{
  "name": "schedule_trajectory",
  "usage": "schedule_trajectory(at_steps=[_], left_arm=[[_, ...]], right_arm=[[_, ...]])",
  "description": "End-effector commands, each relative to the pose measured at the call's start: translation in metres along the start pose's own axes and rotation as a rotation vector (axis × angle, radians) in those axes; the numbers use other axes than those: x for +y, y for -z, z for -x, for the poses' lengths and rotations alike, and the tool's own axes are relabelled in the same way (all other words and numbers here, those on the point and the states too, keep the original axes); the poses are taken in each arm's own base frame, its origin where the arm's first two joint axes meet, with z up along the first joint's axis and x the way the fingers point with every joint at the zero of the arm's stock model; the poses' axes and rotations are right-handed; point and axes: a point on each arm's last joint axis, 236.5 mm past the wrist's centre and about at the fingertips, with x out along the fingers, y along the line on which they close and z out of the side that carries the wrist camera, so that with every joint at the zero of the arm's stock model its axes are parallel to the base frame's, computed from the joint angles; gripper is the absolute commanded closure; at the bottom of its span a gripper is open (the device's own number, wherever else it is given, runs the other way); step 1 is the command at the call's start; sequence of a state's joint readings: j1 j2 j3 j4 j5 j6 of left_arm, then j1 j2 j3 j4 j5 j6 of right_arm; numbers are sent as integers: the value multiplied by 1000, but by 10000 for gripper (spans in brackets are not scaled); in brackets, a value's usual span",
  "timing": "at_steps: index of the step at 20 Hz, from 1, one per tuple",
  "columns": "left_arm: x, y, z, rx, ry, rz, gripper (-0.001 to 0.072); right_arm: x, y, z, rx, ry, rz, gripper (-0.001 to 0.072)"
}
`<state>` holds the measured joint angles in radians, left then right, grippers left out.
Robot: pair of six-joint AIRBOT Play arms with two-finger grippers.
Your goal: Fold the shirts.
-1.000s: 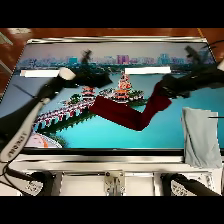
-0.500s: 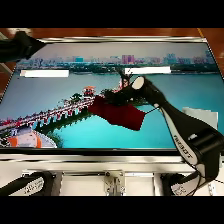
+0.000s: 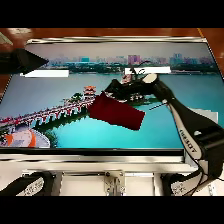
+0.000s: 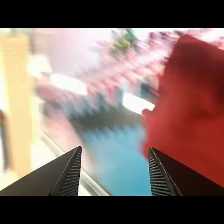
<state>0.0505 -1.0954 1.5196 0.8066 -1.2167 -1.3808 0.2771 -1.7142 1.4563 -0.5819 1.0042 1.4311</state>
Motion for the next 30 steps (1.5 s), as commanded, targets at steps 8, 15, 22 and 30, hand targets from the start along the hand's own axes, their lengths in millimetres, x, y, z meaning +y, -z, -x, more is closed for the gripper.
schedule_trajectory(at_steps=[8,15,22,30], left_arm=[[2,12,-7,34,-1,10,663],[3,12,-7,33,-1,12,663],[3,10,-8,22,-2,11,663],[-14,11,-26,15,34,-22,662]], right_arm=[[-189,102,117,296,326,-318,32],[-179,111,39,254,225,-277,38],[-79,-2,121,-71,-49,-87,654],[-87,-42,411,-640,247,-196,654]])
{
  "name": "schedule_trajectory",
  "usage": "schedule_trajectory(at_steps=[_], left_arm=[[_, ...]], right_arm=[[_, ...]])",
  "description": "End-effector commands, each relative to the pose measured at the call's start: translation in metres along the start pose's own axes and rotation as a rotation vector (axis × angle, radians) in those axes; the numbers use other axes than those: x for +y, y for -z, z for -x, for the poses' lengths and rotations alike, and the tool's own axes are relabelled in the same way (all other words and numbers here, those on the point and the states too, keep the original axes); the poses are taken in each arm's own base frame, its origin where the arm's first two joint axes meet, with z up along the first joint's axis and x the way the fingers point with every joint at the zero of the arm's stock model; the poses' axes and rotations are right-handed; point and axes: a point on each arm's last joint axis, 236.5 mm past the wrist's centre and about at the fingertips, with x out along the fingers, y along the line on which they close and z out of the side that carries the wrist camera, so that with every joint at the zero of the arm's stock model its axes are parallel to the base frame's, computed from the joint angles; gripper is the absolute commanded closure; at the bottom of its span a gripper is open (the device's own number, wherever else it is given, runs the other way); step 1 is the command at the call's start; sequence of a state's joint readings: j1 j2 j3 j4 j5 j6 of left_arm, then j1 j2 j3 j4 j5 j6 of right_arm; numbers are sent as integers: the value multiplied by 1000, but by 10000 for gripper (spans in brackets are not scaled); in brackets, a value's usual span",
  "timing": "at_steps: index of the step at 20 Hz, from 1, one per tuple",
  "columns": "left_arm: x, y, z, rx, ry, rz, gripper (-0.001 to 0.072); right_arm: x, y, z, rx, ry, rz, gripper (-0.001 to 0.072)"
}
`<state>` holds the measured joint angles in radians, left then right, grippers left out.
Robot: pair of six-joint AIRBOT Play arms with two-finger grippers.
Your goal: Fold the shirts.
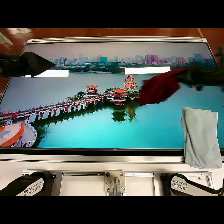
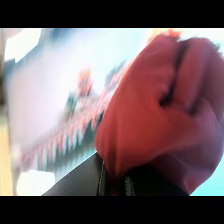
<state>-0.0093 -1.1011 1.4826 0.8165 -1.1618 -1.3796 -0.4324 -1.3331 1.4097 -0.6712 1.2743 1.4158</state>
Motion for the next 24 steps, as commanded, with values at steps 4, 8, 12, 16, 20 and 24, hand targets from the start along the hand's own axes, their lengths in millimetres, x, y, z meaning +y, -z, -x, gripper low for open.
schedule_trajectory(at_steps=[4,8,12,16,20,24], left_arm=[[-18,17,-17,47,44,-40,662],[-30,23,-22,62,69,-63,662],[-34,25,-23,67,77,-86,662],[-33,23,-25,60,74,-84,662],[-32,23,-26,62,74,-90,662],[-32,23,-26,62,74,-89,662]], right_arm=[[-62,-16,145,-197,190,-184,654],[-108,20,180,-117,318,-292,654],[-143,68,206,21,476,-392,654],[-182,115,235,129,718,-491,654],[-217,182,227,281,823,-593,653],[-246,226,214,361,886,-649,258]])
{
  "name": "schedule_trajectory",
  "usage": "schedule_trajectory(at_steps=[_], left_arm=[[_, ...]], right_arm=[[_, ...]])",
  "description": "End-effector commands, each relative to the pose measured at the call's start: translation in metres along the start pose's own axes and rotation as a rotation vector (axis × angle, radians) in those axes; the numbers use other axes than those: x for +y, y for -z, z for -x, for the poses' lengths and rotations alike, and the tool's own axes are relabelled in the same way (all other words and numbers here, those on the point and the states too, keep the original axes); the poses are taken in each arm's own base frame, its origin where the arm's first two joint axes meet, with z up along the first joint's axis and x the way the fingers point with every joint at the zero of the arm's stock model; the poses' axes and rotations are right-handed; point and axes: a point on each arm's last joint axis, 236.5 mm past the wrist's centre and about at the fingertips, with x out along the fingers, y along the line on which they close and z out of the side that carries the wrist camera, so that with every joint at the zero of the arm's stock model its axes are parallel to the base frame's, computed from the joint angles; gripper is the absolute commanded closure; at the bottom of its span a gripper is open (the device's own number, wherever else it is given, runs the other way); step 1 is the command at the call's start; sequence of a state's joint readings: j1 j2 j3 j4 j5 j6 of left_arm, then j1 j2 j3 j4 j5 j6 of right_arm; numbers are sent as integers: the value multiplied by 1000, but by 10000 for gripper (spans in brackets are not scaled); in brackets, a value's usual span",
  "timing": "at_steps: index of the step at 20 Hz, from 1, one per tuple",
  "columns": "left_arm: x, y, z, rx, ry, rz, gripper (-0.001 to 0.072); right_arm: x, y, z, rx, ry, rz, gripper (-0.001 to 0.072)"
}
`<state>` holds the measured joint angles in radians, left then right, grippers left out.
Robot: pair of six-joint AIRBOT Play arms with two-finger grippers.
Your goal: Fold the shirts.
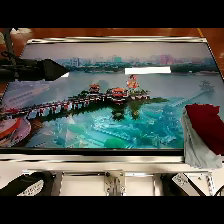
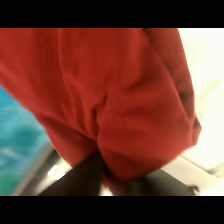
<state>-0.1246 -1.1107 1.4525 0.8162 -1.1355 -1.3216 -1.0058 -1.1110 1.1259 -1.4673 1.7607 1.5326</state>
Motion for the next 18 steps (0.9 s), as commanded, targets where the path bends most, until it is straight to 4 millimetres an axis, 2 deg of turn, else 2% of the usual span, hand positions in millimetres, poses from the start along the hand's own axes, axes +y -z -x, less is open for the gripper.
schedule_trajectory(at_steps=[1,2,4,5,6,7,9,10,11,12,13,14,15,16,18], left_arm=[[0,0,-1,0,0,-1,662],[0,0,-1,1,0,-1,662],[1,0,-1,1,0,0,662],[1,0,-1,1,-1,0,662],[4,1,-2,6,-10,-2,663],[11,4,-5,20,-38,-15,664],[43,19,-12,85,-177,-13,665],[68,34,-16,149,-293,-9,665],[91,53,-17,235,-415,-12,666],[113,77,-15,351,-547,-7,665],[128,100,-9,484,-667,-23,663],[136,116,-8,594,-736,-57,602],[137,129,-15,672,-754,-72,213],[136,139,-25,725,-750,-78,11],[132,154,-38,779,-726,-89,-2]], right_arm=[[-25,17,-37,64,91,-15,8],[-32,19,-37,75,118,9,10],[-56,13,-22,49,227,6,11],[-58,0,-9,-15,240,9,11],[-54,-24,9,-127,233,15,12],[-32,-56,35,-283,172,59,13],[34,-98,96,-554,23,194,19],[74,-106,124,-660,-27,294,19],[110,-104,139,-719,-51,397,19],[147,-93,142,-737,-60,518,18],[175,-79,131,-711,-44,626,17],[195,-66,109,-650,-1,716,16],[209,-54,81,-566,28,757,11],[219,-40,57,-471,44,808,8],[231,-17,25,-330,77,863,9]])
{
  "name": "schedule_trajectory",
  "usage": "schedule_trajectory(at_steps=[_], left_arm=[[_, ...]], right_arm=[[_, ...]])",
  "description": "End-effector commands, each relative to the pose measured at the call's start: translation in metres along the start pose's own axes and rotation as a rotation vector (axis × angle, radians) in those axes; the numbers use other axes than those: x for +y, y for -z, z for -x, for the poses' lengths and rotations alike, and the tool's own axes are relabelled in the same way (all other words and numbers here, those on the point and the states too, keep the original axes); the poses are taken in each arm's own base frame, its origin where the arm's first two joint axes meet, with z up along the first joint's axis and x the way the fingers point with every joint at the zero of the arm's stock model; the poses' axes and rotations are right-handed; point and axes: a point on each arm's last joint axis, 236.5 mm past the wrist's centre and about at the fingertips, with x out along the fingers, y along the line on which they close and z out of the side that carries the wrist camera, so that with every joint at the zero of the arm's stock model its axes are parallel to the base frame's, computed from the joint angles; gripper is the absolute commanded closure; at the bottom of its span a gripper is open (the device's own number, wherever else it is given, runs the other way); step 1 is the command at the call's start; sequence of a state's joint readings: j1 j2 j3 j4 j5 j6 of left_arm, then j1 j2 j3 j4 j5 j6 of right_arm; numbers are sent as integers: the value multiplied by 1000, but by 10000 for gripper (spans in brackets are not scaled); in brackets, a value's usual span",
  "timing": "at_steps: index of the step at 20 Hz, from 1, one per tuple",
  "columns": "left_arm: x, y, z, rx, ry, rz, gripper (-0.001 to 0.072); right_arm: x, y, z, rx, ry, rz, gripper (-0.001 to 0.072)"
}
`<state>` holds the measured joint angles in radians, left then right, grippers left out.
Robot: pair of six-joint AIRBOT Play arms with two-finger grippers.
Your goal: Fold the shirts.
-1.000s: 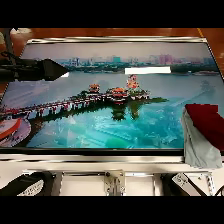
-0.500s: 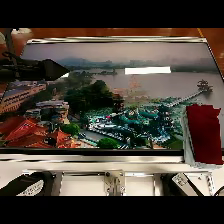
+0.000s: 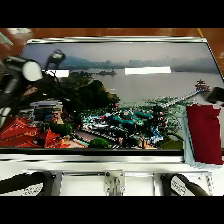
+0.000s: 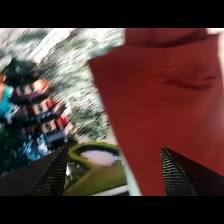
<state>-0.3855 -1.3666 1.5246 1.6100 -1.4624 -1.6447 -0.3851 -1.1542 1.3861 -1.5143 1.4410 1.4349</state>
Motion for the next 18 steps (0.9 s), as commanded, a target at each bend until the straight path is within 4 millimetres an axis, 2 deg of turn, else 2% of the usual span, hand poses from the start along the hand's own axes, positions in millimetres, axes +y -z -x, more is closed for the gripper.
schedule_trajectory(at_steps=[1,4,7,9,18], left_arm=[[2,20,-20,140,-117,-33,-1],[-2,13,-16,103,-109,-42,0],[-6,6,-17,73,-97,-25,-1],[-13,0,-19,48,-68,-24,-1],[-13,0,-19,47,-66,-44,-1]], right_arm=[[64,21,-29,162,-41,166,10],[90,24,-35,179,-66,234,10],[105,27,-34,180,-79,275,10],[108,27,-34,180,-82,282,10],[107,27,-34,180,-78,282,10]])
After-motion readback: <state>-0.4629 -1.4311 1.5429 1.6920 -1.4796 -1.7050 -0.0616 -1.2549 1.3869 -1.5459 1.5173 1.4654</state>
